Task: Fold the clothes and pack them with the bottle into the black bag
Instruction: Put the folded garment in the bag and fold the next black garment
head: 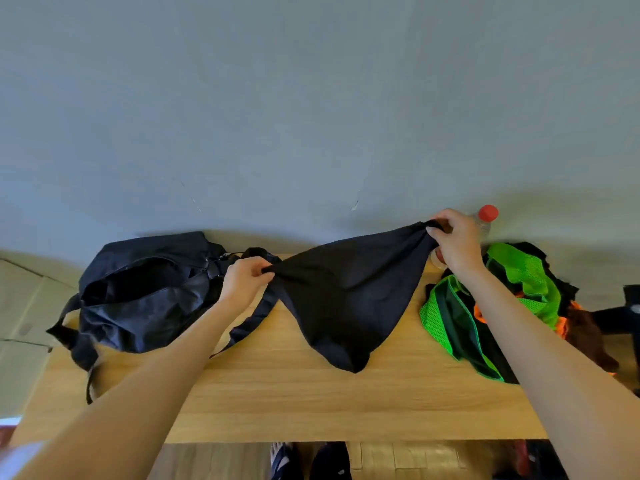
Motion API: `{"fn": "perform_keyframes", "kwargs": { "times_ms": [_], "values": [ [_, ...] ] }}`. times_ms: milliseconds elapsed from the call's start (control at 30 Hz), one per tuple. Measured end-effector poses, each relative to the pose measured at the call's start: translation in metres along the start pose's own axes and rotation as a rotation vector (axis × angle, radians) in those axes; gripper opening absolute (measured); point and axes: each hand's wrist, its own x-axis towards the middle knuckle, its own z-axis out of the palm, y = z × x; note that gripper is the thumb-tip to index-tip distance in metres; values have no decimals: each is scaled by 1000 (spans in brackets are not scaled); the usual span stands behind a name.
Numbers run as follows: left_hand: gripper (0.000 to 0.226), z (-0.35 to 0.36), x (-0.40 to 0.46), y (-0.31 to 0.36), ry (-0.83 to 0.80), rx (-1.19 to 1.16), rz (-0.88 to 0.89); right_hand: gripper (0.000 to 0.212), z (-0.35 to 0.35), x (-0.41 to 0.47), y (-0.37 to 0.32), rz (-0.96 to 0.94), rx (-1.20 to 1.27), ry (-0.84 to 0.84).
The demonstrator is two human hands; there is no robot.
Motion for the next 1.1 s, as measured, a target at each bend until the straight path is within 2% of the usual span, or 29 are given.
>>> {"fn": "perform_keyframes", "kwargs": {
  "times_ms": [200,333,433,633,900,1100],
  "values": [
    [5,-73,26,58,125,-99,62,24,-49,21,-47,3,137,152],
    [10,-124,30,100,145,-361,145,32,-83,27,-84,-56,221,206],
    [11,-158,26,129,180,-456,213,29,-105,25,-111,-100,251,234],
    [10,-200,6,159,251,-432,334,21,-135,1,-148,-161,276,294],
    [9,-189,-59,129,170,-391,324,19,-141,-74,-135,-117,321,172],
    [17,-138,-117,60,28,-362,156,18,-117,-138,-73,26,340,-6]
  ]
}}
